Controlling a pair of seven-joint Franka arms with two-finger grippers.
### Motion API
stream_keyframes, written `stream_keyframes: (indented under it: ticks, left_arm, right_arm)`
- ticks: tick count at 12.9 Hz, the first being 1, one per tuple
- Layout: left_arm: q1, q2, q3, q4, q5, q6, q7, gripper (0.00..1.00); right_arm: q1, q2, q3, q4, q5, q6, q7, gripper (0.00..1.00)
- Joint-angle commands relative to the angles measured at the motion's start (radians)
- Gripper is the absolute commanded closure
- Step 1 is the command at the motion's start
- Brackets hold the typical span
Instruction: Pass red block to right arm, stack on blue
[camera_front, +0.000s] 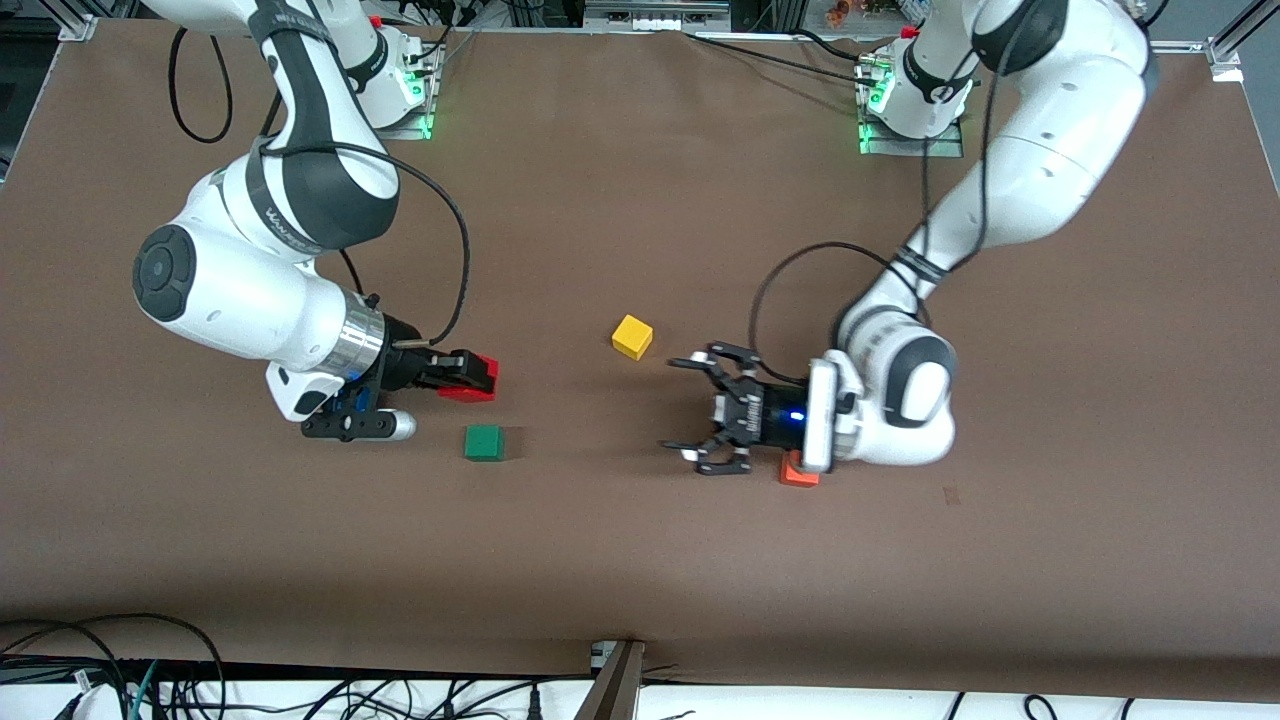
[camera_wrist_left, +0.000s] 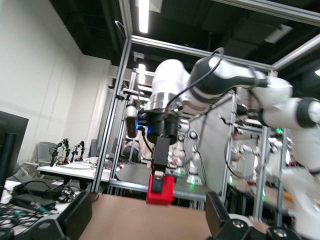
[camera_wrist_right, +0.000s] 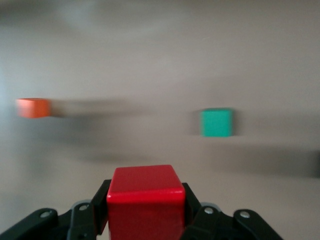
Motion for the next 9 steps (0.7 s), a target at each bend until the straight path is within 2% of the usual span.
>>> stream_keyframes:
  ticks: [1, 3, 5, 7, 9]
  left_arm:
    - [0.15, -0.018, -0.002, -0.004, 0.205, -0.104, 0.003, 0.0]
    - [0.222, -0.013, 0.002, 0.037, 0.33, -0.18, 0.015, 0.0]
    - [0.261, -0.012, 0.013, 0.065, 0.428, -0.205, 0.022, 0.0]
    - [0.27, -0.015, 0.069, 0.085, 0.543, -0.229, 0.017, 0.0]
    - [0.243, -0.022, 0.166, 0.181, 0.621, -0.293, 0.005, 0.0]
  right_arm:
    - [-0.043, 0.02, 0.003, -0.047, -0.111, 0.0, -0.076, 1.0]
    - [-0.051, 0.018, -0.005, -0.133, -0.228, 0.027, -0.087, 1.0]
    - [-0.056, 0.02, -0.044, -0.216, -0.261, 0.079, -0.09, 1.0]
    - [-0.056, 0.02, -0.059, -0.288, -0.308, 0.151, -0.088, 1.0]
    - [-0.056, 0.02, -0.08, -0.342, -0.313, 0.197, -0.084, 1.0]
